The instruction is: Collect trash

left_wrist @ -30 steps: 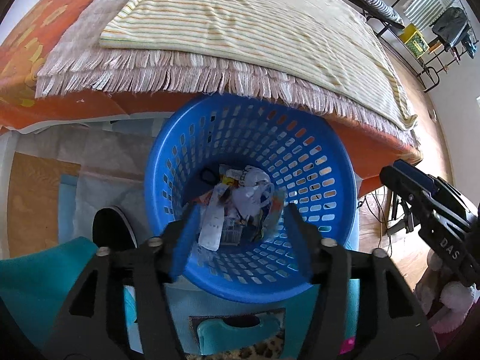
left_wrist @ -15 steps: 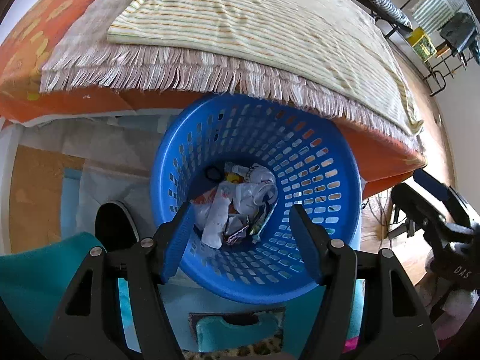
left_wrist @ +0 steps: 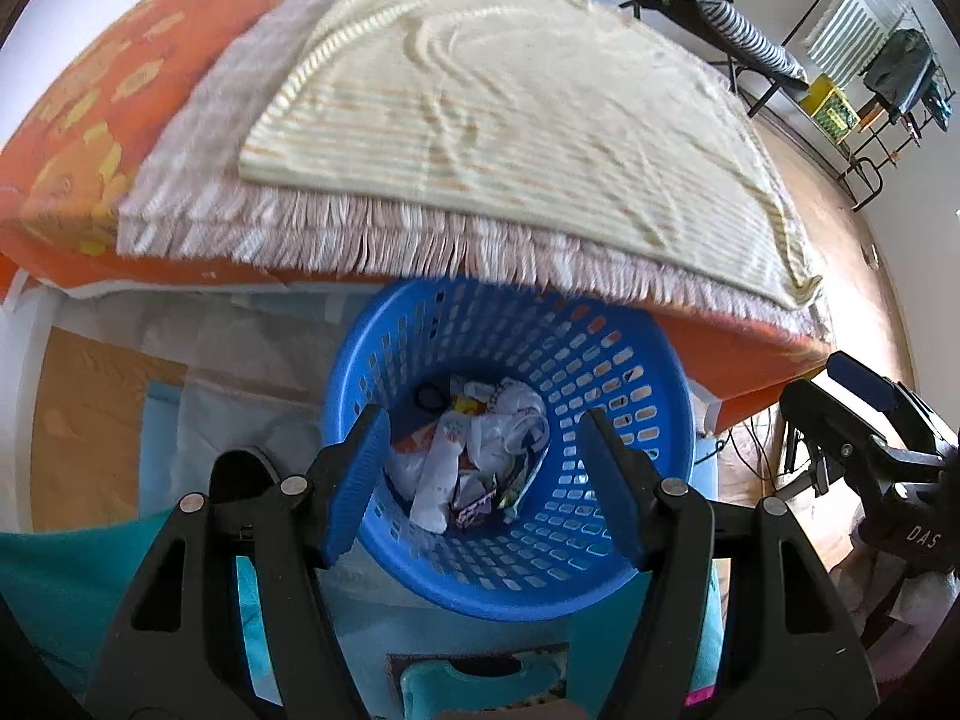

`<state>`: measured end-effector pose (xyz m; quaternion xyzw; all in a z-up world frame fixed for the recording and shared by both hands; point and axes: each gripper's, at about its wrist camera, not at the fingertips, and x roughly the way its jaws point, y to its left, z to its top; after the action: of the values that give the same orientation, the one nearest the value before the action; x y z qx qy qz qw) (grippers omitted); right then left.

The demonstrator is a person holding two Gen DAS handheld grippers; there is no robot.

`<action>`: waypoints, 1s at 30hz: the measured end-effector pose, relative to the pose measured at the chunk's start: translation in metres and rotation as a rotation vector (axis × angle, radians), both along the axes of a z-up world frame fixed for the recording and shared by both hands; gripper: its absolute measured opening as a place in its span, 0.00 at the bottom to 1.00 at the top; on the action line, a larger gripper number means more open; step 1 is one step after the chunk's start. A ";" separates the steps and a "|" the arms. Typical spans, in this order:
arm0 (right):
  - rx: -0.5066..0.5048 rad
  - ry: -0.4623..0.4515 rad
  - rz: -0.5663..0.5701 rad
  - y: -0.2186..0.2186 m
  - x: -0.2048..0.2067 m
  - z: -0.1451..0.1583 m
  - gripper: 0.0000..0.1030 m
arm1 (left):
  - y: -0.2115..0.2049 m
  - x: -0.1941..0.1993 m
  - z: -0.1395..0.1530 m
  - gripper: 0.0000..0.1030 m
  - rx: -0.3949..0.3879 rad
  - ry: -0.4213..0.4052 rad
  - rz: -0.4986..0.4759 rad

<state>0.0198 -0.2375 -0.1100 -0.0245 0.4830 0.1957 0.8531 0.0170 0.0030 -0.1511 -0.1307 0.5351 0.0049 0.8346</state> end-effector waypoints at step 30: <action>0.138 -0.164 -0.090 -0.033 0.006 0.081 1.00 | -0.021 -0.026 0.164 0.97 0.146 -0.490 -0.022</action>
<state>0.0254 -0.2707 -0.0288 0.0400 0.3974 0.1875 0.8974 -0.0091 -0.0183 0.0127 -0.0618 0.3163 0.0026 0.9467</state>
